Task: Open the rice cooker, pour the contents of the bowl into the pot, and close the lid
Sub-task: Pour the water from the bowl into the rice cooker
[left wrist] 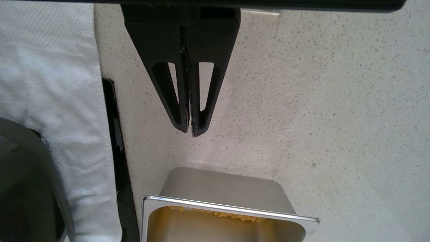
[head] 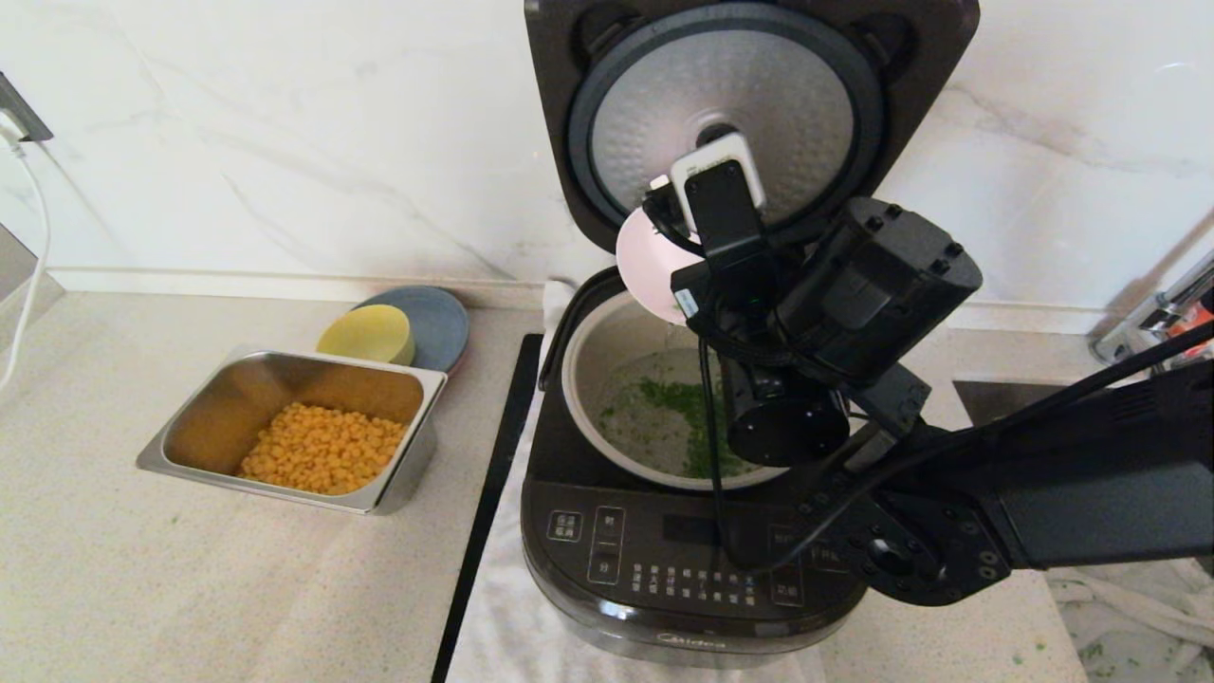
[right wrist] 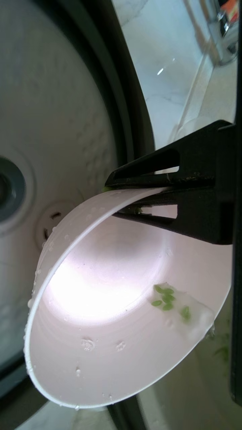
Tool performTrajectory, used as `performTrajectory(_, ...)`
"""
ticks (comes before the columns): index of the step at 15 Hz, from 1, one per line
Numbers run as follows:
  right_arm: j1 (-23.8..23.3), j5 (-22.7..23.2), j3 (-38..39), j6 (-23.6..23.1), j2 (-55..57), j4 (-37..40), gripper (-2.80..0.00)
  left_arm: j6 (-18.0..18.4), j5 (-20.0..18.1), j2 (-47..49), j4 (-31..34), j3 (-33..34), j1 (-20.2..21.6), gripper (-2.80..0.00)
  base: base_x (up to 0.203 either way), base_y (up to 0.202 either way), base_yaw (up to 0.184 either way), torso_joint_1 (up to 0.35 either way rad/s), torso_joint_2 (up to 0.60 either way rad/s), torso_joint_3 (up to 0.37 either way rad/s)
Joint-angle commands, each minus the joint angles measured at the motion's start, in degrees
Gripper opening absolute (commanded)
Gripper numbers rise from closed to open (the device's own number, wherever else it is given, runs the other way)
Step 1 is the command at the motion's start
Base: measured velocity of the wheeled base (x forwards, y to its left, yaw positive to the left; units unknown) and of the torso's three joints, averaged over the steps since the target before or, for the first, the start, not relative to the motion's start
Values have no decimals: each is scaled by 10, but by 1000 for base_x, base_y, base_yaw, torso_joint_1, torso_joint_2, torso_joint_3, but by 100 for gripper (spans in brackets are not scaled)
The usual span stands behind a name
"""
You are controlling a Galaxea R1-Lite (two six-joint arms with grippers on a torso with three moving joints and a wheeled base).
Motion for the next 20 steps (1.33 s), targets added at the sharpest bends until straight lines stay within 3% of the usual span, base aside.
performTrajectory(1,0,1,11,-4,9,-28,-280,0,0,-1,0,4,0,-280,0,0,0,0,0,0)
performTrajectory(20,12,27,32,-13,38,-153,-280,0,0,-1,0,4,0,-280,0,0,0,0,0,0)
